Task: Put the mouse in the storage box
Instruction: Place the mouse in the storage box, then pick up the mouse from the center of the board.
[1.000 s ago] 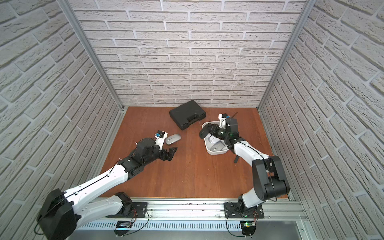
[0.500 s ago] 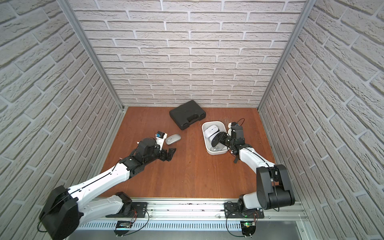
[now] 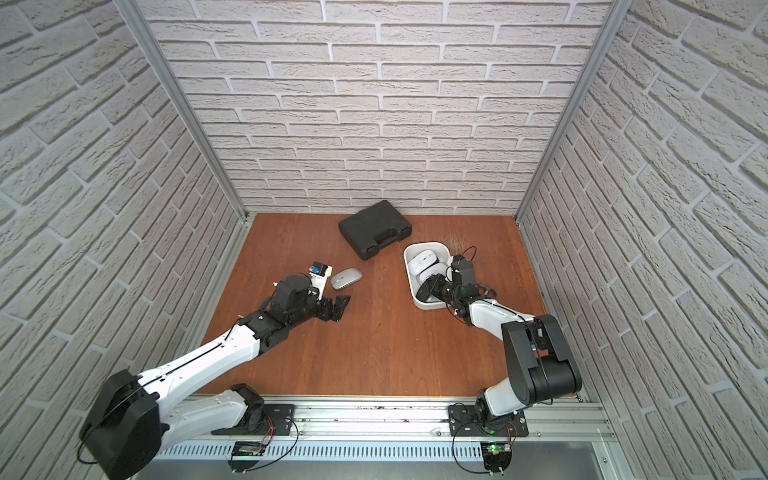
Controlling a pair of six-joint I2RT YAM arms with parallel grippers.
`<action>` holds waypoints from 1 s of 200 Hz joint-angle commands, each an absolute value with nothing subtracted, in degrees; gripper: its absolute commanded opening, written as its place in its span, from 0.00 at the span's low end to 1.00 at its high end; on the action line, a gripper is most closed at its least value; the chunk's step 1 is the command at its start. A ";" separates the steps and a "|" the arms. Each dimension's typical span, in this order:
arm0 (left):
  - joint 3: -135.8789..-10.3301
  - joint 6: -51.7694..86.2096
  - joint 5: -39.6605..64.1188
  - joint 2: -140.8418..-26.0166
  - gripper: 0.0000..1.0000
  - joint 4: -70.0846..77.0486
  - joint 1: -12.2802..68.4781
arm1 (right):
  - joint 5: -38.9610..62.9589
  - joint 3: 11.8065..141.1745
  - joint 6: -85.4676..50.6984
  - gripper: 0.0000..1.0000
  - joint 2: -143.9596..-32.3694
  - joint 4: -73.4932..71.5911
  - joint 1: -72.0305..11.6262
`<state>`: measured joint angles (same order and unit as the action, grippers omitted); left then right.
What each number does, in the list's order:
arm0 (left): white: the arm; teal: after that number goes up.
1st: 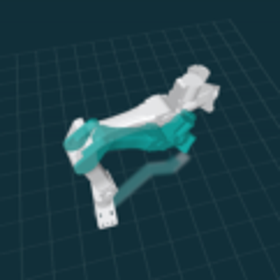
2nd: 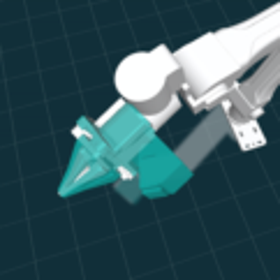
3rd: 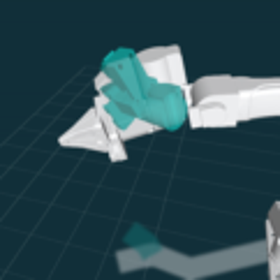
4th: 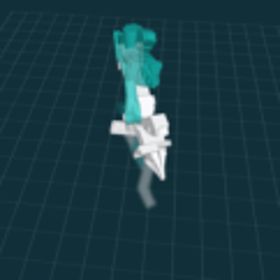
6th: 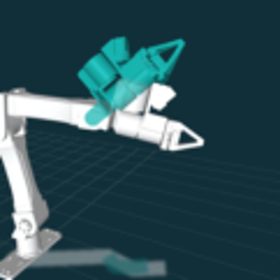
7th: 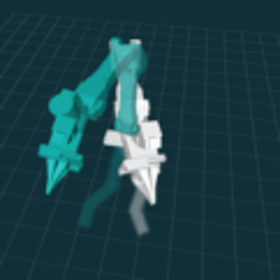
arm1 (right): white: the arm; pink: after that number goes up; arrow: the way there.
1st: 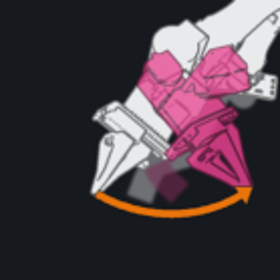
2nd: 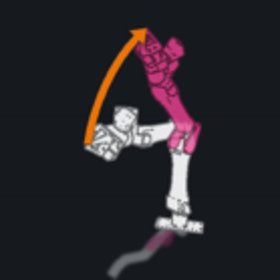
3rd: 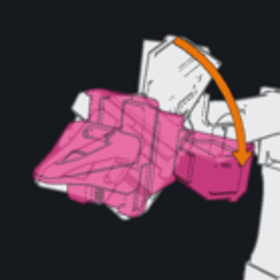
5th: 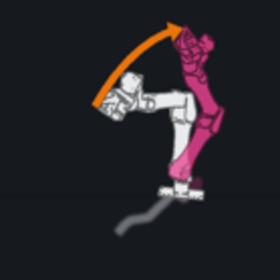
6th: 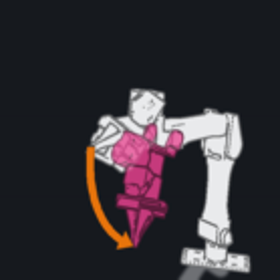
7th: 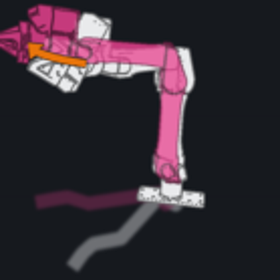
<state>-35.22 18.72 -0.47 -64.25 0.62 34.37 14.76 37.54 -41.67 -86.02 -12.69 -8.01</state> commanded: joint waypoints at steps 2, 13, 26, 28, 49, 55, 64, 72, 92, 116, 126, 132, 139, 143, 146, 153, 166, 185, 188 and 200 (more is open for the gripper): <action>-35.84 19.22 0.50 -64.99 0.98 1.84 33.84 | 12.95 36.77 -40.85 0.21 -83.31 -13.02 -8.30; -36.07 19.38 0.98 -65.32 0.98 1.88 33.73 | 11.87 36.90 -40.34 0.23 -82.89 -11.71 -8.33; -36.15 19.71 1.63 -65.45 0.98 2.18 33.42 | 11.31 36.91 -40.05 0.29 -82.37 -10.81 -8.35; -36.13 19.76 1.73 -65.36 0.98 2.26 33.40 | 11.29 36.91 -40.01 0.30 -82.25 -10.63 -8.35; -36.37 19.96 2.27 -65.54 0.98 2.33 32.71 | 10.08 37.09 -39.71 0.40 -81.01 -7.80 -8.35; -36.51 20.04 2.46 -65.62 0.98 2.21 32.37 | 9.18 37.18 -39.53 0.42 -80.46 -6.74 -8.35; -36.65 20.09 2.88 -65.81 0.98 2.02 31.93 | 7.77 37.06 -39.26 0.45 -79.45 -5.20 -8.35; -36.80 20.03 3.07 -66.13 0.98 1.98 31.62 | 6.66 37.12 -38.82 0.46 -78.54 -3.90 -8.35; -37.24 20.05 3.84 -66.96 0.98 2.36 30.64 | 4.15 37.13 -38.08 0.49 -76.35 -1.54 -8.34; -38.18 20.22 4.95 -68.81 0.98 2.96 29.22 | 2.75 37.66 -37.40 0.50 -74.82 -0.16 -8.27; -38.82 20.37 5.14 -69.63 0.98 3.07 28.54 | 2.79 38.17 -37.10 0.50 -74.66 0.52 -8.26; -39.31 20.62 5.45 -70.06 0.98 3.15 28.00 | 2.94 38.51 -36.98 0.50 -74.61 0.98 -8.24; -39.77 20.63 6.15 -70.81 0.98 3.55 27.21 | 2.99 38.79 -36.68 0.50 -74.48 1.36 -8.26; -40.03 20.72 6.55 -71.18 0.98 3.80 26.68 | 2.92 38.91 -36.60 0.50 -74.48 1.56 -8.26; -40.26 20.90 7.03 -71.51 0.98 4.05 26.24 | 2.90 38.93 -36.48 0.50 -74.38 1.68 -8.26; -40.82 21.30 8.12 -72.53 0.98 4.54 25.30 | 2.72 38.92 -36.39 0.50 -74.14 1.71 -8.26; -42.17 21.88 10.65 -74.99 0.98 5.26 23.18 | 2.49 38.77 -36.07 0.50 -73.54 1.43 -8.26; -44.86 21.12 11.92 -79.45 0.98 5.70 21.31 | 3.16 38.52 -35.36 0.51 -72.58 0.59 -8.26; -45.38 20.90 12.19 -80.32 0.98 5.78 20.97 | 3.19 38.39 -35.34 0.51 -72.46 0.46 -8.26; -47.78 20.94 13.28 -84.37 0.98 5.56 19.21 | 3.34 38.25 -35.33 0.57 -71.68 0.01 -8.31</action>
<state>-43.88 21.08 9.52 -78.89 2.76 21.80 3.64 37.52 -36.60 -74.28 1.58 -8.10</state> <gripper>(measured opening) 0.983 0.531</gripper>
